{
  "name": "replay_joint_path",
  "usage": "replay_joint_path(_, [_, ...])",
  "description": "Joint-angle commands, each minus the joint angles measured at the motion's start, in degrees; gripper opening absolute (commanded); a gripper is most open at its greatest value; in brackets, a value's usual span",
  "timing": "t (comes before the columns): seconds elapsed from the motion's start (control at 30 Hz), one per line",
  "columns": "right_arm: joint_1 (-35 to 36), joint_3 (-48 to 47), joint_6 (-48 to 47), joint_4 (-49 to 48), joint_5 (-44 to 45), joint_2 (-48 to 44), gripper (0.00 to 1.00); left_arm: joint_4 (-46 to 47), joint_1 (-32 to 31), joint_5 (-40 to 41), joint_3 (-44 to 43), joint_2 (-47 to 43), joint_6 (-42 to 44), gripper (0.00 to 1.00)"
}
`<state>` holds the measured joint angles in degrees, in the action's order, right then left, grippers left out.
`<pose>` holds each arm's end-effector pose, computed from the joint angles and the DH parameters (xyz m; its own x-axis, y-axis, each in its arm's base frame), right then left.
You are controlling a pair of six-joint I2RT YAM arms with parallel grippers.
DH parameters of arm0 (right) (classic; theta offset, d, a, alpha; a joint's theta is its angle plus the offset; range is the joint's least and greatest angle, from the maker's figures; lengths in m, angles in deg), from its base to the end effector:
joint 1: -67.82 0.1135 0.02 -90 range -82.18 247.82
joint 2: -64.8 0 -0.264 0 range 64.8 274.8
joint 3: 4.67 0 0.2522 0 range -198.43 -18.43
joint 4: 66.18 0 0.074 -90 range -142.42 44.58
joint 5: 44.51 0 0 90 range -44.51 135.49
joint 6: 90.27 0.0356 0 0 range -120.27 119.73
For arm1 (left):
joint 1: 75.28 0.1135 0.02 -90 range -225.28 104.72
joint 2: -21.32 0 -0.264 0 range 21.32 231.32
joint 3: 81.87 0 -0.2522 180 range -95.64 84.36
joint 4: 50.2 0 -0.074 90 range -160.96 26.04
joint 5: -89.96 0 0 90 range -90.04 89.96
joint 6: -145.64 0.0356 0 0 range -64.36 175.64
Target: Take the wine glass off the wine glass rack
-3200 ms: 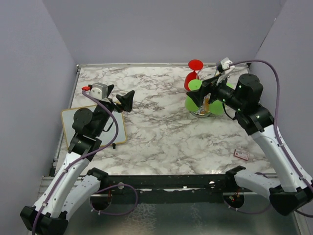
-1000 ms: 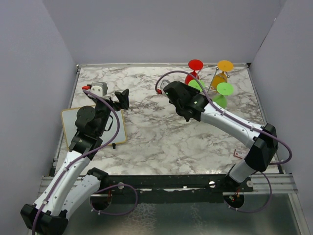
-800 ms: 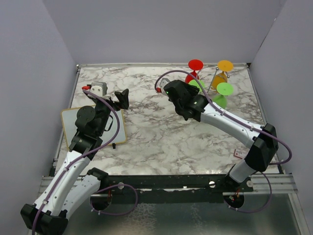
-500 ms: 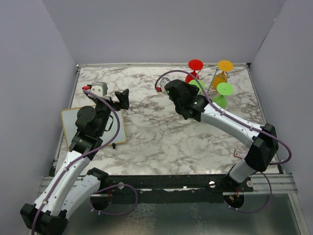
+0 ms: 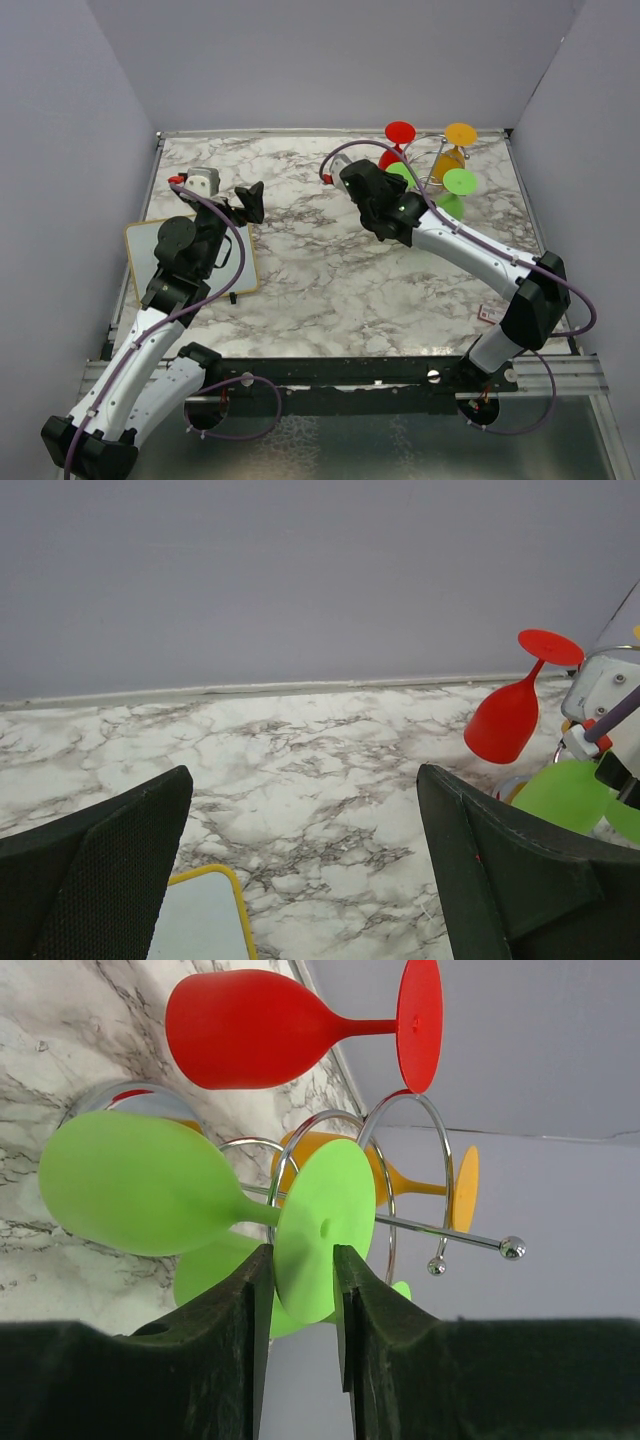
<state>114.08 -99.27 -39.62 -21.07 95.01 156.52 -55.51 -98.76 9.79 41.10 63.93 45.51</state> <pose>0.2627 0.2354 0.3248 -0.3088 -0.9181 -0.2484 -0.3562 0.3538 -0.8648 0.1654 -0.0652 0.3723 0.1011 -0.2329 -0.9672 0.2598 0.9447 -0.2003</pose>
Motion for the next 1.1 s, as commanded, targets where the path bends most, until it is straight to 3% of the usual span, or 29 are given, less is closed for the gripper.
replay_joint_path(0.0, [-0.1,0.6,-0.5,-2.0,1.1,-1.0,0.29,0.7,-0.3,1.2,-1.5,-0.5,0.5,0.96])
replay_joint_path(0.4, [0.0,0.3,-0.5,-1.3,0.9,-1.6,0.15,0.9,-0.4,1.0,-1.4,-0.6,0.6,0.96])
replay_joint_path(1.07, [2.0,0.6,-3.9,-3.3,4.2,-3.5,0.02,1.1,-0.4,0.8,-1.3,-0.5,0.5,0.96])
